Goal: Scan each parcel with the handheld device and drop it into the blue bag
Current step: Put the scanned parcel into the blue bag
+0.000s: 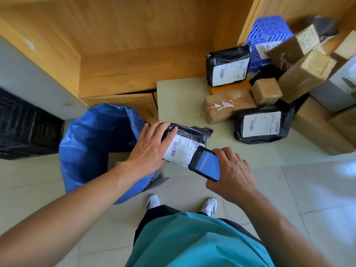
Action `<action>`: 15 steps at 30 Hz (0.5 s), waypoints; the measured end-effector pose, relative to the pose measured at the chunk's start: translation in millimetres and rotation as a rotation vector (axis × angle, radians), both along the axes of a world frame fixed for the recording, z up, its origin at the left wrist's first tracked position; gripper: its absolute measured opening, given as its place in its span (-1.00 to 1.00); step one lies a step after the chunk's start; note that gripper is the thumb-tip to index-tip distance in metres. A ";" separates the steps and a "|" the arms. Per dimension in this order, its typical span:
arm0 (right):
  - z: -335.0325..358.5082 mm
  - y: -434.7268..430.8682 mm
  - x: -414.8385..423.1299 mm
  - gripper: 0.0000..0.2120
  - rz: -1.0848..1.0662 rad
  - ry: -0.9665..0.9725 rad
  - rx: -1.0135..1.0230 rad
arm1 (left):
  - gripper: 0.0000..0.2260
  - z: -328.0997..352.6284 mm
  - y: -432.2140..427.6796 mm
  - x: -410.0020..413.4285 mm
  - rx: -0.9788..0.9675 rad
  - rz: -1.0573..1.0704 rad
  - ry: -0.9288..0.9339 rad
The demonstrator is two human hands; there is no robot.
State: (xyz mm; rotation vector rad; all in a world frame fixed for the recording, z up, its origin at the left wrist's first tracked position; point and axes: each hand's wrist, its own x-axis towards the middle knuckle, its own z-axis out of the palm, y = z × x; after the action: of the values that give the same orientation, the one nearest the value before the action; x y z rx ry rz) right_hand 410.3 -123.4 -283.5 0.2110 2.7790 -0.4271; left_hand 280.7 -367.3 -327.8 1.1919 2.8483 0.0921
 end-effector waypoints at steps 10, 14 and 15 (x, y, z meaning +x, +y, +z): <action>2.5 -134.3 -44.4 -0.22 0.065 -0.003 0.011 | -0.08 -10.0 -145.6 -22.4 -0.003 0.140 -0.046; -0.6 -175.2 -54.8 -0.22 0.065 -0.003 -0.019 | -0.06 -15.6 -196.1 -24.2 0.011 0.199 -0.061; -1.1 -187.1 -57.4 -0.22 0.069 -0.007 -0.032 | -0.05 -16.6 -212.3 -24.6 0.028 0.230 -0.062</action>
State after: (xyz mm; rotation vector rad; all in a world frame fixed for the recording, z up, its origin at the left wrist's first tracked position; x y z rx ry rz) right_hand 352.9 -310.5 -284.6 0.1081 2.7609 -0.4515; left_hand 256.2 -579.6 -344.4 0.8448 2.9256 0.1753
